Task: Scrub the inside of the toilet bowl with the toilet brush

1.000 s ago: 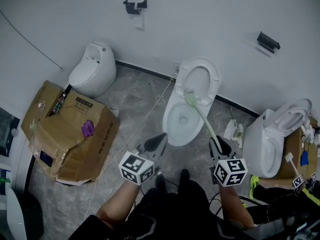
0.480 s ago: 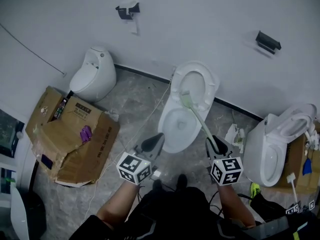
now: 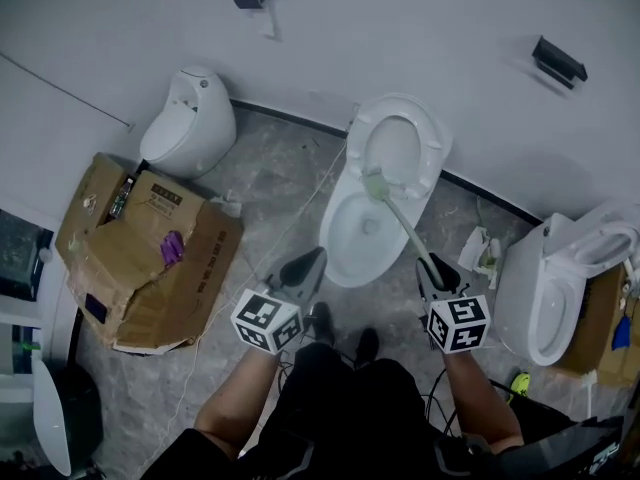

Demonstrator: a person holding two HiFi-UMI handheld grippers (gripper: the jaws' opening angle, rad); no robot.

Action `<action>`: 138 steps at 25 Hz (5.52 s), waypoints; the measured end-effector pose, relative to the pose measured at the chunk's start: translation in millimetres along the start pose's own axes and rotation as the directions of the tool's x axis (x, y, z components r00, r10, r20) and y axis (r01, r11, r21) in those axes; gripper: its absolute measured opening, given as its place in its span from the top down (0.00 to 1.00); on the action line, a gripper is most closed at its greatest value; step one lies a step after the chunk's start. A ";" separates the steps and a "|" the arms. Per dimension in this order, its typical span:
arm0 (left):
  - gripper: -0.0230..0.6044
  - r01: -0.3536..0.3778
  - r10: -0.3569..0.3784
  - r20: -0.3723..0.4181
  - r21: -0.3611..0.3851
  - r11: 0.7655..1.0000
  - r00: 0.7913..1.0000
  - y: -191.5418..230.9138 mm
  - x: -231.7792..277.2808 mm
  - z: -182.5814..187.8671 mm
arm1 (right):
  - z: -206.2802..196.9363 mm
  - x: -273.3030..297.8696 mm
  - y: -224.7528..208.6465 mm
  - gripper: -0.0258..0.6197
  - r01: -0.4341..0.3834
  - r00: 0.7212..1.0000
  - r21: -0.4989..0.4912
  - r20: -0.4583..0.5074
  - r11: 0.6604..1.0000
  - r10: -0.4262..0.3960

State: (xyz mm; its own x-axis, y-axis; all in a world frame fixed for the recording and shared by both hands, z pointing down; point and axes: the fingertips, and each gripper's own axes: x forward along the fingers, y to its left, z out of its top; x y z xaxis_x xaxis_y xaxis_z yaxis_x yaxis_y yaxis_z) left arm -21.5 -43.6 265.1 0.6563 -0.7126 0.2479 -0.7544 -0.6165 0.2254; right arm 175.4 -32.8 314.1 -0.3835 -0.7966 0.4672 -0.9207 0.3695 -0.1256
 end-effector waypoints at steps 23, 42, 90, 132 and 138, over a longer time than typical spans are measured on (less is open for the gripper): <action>0.95 -0.005 0.003 -0.148 -0.011 1.000 0.989 98.7 57.9 -122.9 | -112.2 126.9 -16.5 0.80 0.077 0.979 -0.018 -0.189 0.997 -0.079; 0.95 0.008 -0.018 -0.255 -0.042 0.999 0.967 135.3 107.2 -214.2 | -207.1 192.4 -32.9 0.80 0.063 0.934 -0.048 -0.348 0.997 -0.076; 0.95 -0.033 -0.026 -0.403 -0.139 0.990 0.915 213.6 175.4 -354.1 | -365.0 357.9 -63.5 0.80 0.078 0.751 -0.027 -0.656 0.997 -0.076; 0.95 0.027 -0.082 -0.397 -0.141 0.990 0.914 193.3 187.5 -355.0 | -340.2 364.7 -111.8 0.80 0.170 0.782 -0.048 -0.601 0.984 -0.165; 0.95 0.030 -0.083 -0.398 -0.136 0.990 0.914 184.0 185.6 -353.5 | -348.7 348.6 -102.2 0.80 0.158 0.778 -0.032 -0.612 0.987 -0.144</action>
State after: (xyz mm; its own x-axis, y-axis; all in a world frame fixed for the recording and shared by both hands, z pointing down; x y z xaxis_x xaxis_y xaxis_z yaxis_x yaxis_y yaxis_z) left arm -35.8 -170.9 685.7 0.6652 -0.4671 0.5825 -0.7262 -0.5862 0.3592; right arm 161.2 -181.4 795.1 -0.1213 -0.3803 0.9169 -0.9669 0.2541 -0.0225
